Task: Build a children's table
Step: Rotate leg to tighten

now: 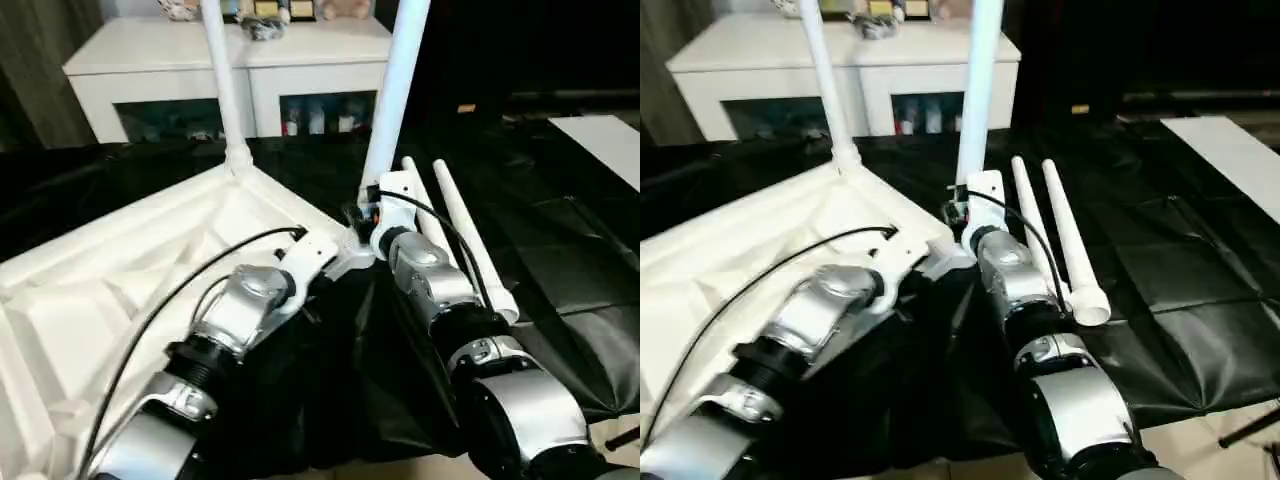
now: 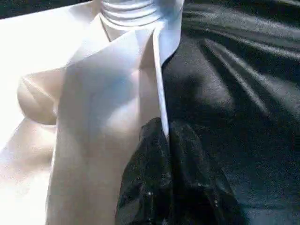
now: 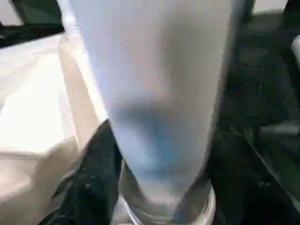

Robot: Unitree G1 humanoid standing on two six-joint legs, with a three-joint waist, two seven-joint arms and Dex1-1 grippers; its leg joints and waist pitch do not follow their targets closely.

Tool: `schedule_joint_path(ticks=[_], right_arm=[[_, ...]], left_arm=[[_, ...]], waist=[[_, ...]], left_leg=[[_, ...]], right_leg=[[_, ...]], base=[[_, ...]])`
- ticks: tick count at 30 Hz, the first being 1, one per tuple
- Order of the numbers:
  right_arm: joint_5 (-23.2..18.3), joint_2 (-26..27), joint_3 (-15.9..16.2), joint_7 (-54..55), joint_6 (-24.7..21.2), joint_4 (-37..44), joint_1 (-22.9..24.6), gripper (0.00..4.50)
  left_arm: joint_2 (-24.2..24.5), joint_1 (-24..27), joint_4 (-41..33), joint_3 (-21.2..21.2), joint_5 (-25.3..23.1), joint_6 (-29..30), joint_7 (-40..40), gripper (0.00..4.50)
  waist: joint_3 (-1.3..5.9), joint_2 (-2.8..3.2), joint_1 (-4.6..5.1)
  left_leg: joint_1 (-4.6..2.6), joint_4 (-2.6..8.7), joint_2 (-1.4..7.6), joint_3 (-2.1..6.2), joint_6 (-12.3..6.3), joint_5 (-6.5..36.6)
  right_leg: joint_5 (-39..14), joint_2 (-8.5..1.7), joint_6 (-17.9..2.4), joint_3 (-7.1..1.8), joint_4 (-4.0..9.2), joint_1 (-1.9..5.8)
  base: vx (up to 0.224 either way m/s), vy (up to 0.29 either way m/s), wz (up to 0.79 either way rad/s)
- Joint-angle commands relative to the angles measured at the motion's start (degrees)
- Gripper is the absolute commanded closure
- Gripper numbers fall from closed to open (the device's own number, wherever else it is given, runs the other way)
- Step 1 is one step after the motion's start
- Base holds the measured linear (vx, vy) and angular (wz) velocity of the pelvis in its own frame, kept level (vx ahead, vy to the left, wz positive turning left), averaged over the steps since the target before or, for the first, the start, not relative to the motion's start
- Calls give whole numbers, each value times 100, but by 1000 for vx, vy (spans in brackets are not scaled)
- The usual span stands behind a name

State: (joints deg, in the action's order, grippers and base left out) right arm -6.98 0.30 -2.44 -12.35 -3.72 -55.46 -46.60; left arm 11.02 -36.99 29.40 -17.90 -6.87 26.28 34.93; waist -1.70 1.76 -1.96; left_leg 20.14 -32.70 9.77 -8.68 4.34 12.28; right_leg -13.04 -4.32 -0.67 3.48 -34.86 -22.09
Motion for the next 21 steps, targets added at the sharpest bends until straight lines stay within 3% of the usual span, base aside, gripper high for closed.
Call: schedule_joint_path(ticks=[1,3,4,5,10,11,13,14,16,21], right_arm=[[-99,59,77,-321,-243,-84,126,155],[-113,-95,191,-785,-315,324,260,147],[-113,-95,191,-785,-315,324,260,147],[-102,-158,230,-953,-337,468,315,120],[-208,-531,380,-1711,-608,1291,691,80],[-273,-673,446,-1968,-711,1603,841,71],[-339,-919,568,-2373,-841,2081,1069,67],[-370,-1051,625,-2576,-911,2303,1177,40],[-396,-1357,709,-3011,-1013,2792,1416,29],[-448,-1772,781,-3532,-1080,3360,1671,21]], left_arm=[[78,21,-21,-118,-119,-16,43,450],[210,74,-154,-186,-59,-114,327,450],[210,74,-154,-186,-59,-114,327,450],[273,98,-203,-230,-35,-212,471,450],[599,262,-440,-359,31,-528,1053,450],[728,336,-539,-398,38,-598,1229,450],[932,468,-708,-462,79,-873,1536,450],[1018,535,-811,-466,110,-927,1642,450],[1226,679,-1059,-471,153,-1138,1841,450],[1419,880,-1352,-360,359,-1533,2152,450]], waist=[[305,19,-23],[293,53,-31],[295,35,-34],[310,27,-35],[337,26,-79],[339,53,-75],[318,49,-106],[311,72,-114],[295,77,-141],[289,74,-171]], left_leg=[[55,298,264,46,-555,-227],[50,291,284,34,-748,-128],[55,283,289,34,-797,-145],[58,265,298,36,-867,-295],[68,175,297,36,-1234,-874],[59,170,301,34,-1247,-857],[50,180,335,44,-1246,-642],[41,179,345,42,-1200,-551],[31,180,360,39,-1080,-461],[42,176,345,23,-935,-294]], right_leg=[[1638,-407,-1600,-268,251,317],[1574,-435,-1686,-250,272,310],[1585,-438,-1695,-253,271,326],[1759,-440,-1740,-256,233,330],[2368,-407,-1864,-230,147,318],[2318,-413,-1885,-228,141,303],[1933,-415,-1858,-218,168,298],[1759,-409,-1847,-223,170,295],[1557,-400,-1841,-231,175,274],[1416,-397,-1794,-238,177,279]], base=[[0,0,0],[0,0,0],[0,0,0],[0,0,0],[0,0,0],[0,0,0],[0,0,0],[0,0,0],[0,0,0],[0,0,0]])
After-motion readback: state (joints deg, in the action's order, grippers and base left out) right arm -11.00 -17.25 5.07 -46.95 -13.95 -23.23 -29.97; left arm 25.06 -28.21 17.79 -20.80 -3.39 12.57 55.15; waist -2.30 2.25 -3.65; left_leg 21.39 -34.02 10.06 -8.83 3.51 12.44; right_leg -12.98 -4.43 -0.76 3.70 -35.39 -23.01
